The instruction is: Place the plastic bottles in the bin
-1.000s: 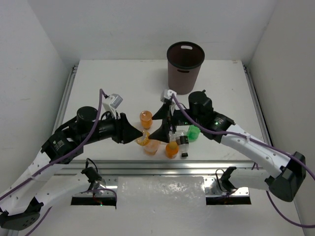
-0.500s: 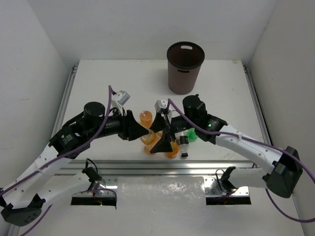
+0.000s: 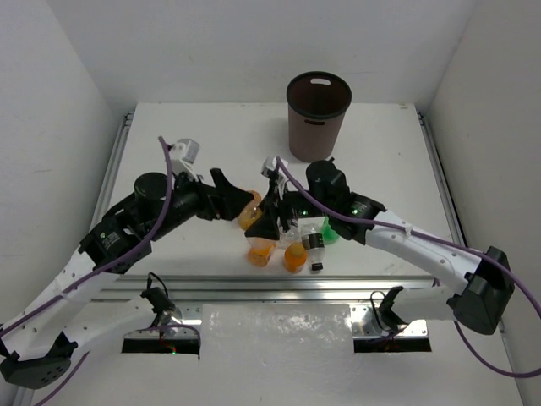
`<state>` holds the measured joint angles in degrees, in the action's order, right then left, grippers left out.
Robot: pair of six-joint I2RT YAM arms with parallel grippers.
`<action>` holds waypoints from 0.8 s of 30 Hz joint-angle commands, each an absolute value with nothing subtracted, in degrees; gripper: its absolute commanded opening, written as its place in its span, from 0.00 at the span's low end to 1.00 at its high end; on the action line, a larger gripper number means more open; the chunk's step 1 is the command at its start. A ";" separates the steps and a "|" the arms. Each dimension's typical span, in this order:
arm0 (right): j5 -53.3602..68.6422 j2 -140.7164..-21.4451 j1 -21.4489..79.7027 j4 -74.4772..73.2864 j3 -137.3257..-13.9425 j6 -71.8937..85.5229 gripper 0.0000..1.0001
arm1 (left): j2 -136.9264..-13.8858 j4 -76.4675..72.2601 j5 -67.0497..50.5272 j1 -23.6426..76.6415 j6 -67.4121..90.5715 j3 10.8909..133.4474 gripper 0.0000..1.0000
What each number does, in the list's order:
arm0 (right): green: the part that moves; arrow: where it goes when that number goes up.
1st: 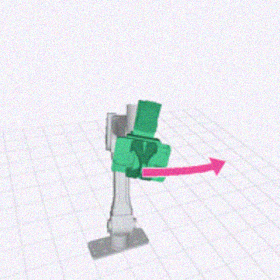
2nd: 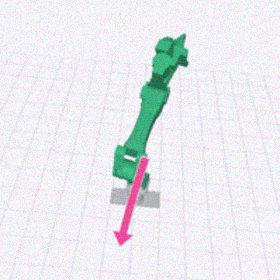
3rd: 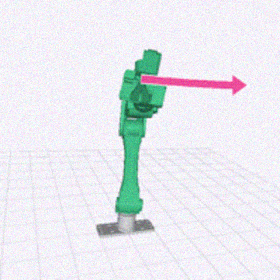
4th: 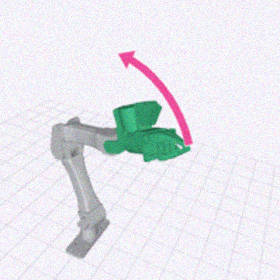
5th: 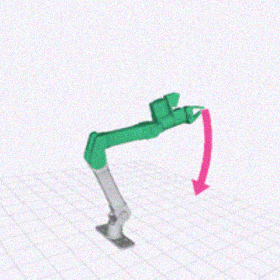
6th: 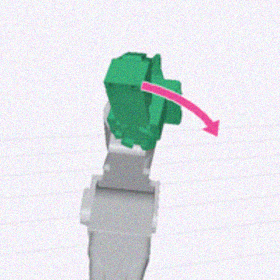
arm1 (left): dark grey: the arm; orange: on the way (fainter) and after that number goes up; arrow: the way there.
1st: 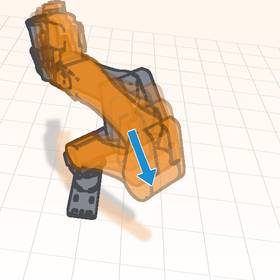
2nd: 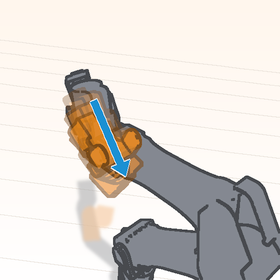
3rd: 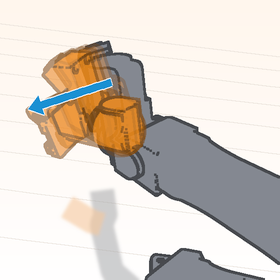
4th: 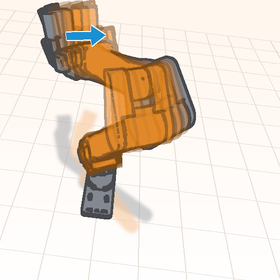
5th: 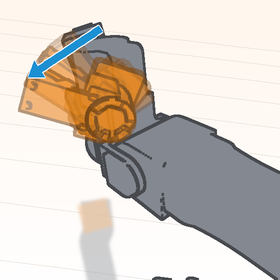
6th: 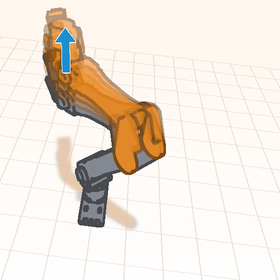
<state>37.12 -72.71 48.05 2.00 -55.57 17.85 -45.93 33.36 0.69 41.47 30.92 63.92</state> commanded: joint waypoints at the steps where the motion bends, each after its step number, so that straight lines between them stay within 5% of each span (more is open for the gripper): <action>1: 16.12 -74.51 44.24 -7.42 -64.75 19.41 0.00 | -44.92 40.03 30.52 41.48 33.91 71.34 1.00; 5: 10.66 -82.76 32.47 -18.07 -82.04 24.59 0.00 | -37.47 46.23 54.27 41.48 38.22 71.29 1.00; 16: -10.81 -113.01 16.88 -22.42 -119.07 21.37 0.00 | -34.80 40.69 53.79 41.48 32.87 55.72 1.00; 18: -10.02 -116.61 15.73 -21.71 -125.03 19.34 0.12 | -35.16 37.73 51.70 41.40 30.69 54.32 1.00; 19: -9.32 -119.76 15.47 -22.14 -127.16 18.81 0.26 | -35.42 37.36 50.90 41.40 29.89 53.71 1.00; 20: -8.27 -120.93 15.38 -23.54 -129.00 17.76 0.53 | -35.68 37.44 50.54 41.40 29.62 53.61 1.00; 22: -9.05 -121.90 15.47 -24.34 -131.39 17.84 0.90 | -36.47 37.97 50.10 41.31 29.62 53.88 1.00; 24: -9.32 -120.33 15.47 -22.86 -129.12 17.32 0.99 | -36.65 37.53 49.57 41.22 29.18 53.79 1.00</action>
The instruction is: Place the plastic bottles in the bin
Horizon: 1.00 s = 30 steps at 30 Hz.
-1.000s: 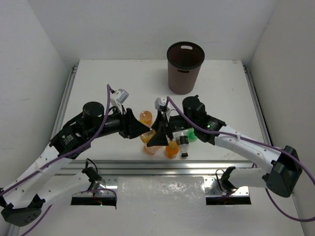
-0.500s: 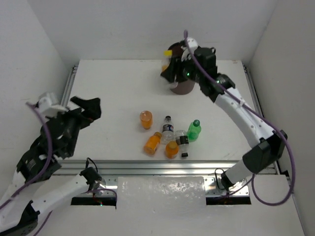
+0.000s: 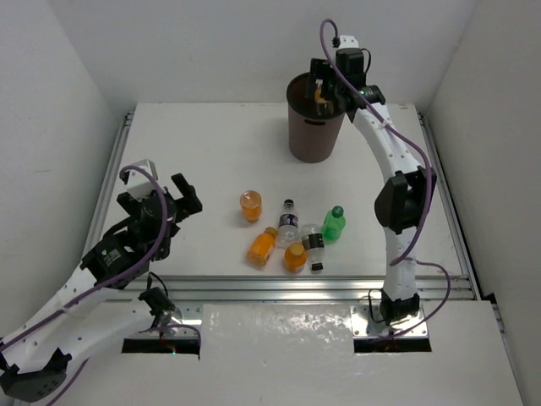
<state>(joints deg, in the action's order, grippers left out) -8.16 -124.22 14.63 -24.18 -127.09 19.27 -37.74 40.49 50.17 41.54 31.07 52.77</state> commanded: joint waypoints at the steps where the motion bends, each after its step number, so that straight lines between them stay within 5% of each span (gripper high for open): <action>1: -8.62 -119.02 15.38 -22.16 -128.15 16.79 0.99 | -36.65 37.27 49.22 41.22 28.74 53.62 1.00; 7: -8.96 -102.78 17.05 -28.64 -117.37 15.99 0.99 | -36.65 36.12 47.02 41.05 27.60 53.35 1.00; 11: -9.32 -83.46 19.59 -31.46 -87.20 18.71 0.99 | -37.44 35.77 46.06 40.26 27.07 53.17 1.00; 15: -8.53 -76.40 23.81 -32.08 -71.13 21.27 0.99 | -39.11 35.24 43.86 39.73 26.46 53.17 1.00; 27: -10.36 -75.14 29.00 -31.82 -54.15 25.31 0.95 | -42.19 35.51 41.22 39.37 25.75 53.26 1.00; 30: -10.11 -76.72 29.00 -31.02 -53.00 25.14 0.86 | -42.71 35.42 40.96 39.37 25.58 53.17 1.00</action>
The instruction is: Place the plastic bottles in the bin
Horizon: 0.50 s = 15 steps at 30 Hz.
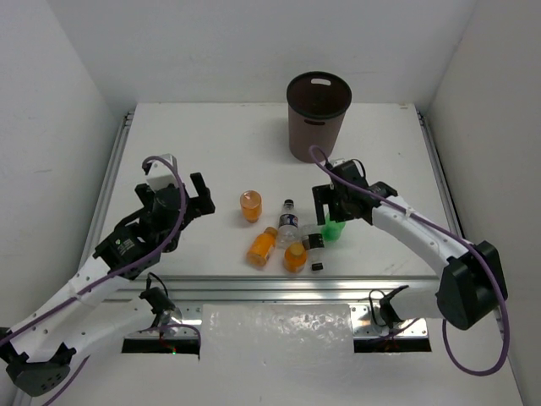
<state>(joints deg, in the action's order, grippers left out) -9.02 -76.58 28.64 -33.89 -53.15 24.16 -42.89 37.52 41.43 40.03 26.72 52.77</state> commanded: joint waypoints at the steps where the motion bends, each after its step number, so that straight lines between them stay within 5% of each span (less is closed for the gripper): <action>1: -9.76 -76.99 29.09 -31.20 -53.00 25.40 0.78 | -42.80 35.51 40.96 39.37 25.49 53.26 1.00; 11: -13.17 -71.72 29.18 -33.22 -53.08 25.93 0.39 | -43.68 35.16 40.69 39.29 24.87 53.00 1.00; 15: -16.17 -70.84 29.18 -34.01 -56.51 24.17 0.31 | -43.86 35.24 40.52 39.20 24.79 53.00 1.00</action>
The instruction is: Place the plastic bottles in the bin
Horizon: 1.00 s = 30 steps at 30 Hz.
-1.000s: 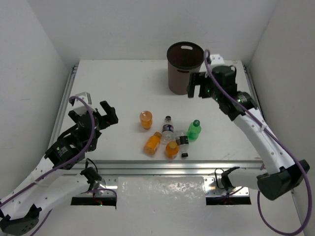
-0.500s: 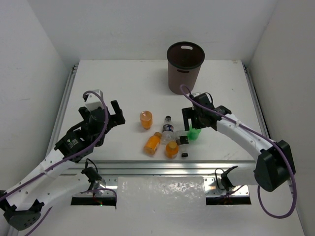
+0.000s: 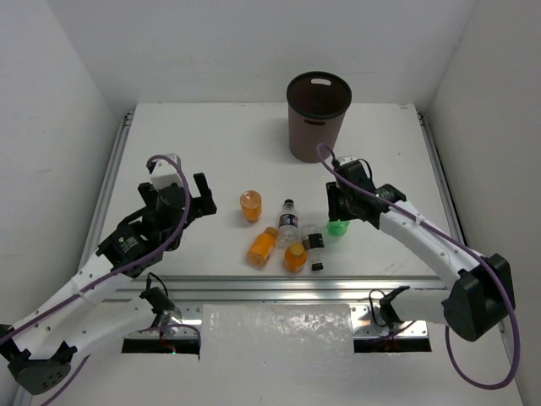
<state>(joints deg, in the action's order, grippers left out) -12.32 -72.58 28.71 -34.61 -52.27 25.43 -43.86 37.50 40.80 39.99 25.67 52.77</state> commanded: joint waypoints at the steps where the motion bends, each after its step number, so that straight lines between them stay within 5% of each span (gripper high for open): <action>1: -16.52 -70.67 29.18 -34.10 -57.30 23.13 0.31 | -43.94 35.24 40.52 39.20 24.79 52.91 1.00; 7: -18.10 -73.64 28.92 -31.82 -69.94 16.98 0.29 | -44.12 35.16 40.61 39.11 24.79 52.91 1.00; 19: -3.89 -104.31 17.58 -49.91 -133.44 15.64 0.30 | -45.53 35.42 40.78 38.94 24.87 52.91 1.00; 26: 0.19 -106.77 15.82 -27.78 -119.79 10.64 0.31 | -45.97 35.16 40.08 38.06 24.61 52.82 1.00; 28: 0.26 -113.44 15.21 -31.19 -127.93 10.20 0.38 | -46.32 35.16 39.82 37.88 24.61 52.82 1.00; 30: 0.70 -119.23 15.12 -36.96 -137.66 10.54 0.72 | -46.93 35.42 39.46 37.71 25.05 53.17 1.00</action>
<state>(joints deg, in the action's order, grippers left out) -1.13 -113.99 15.77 -36.64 -127.59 12.34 -46.41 37.47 40.21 38.52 25.47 52.77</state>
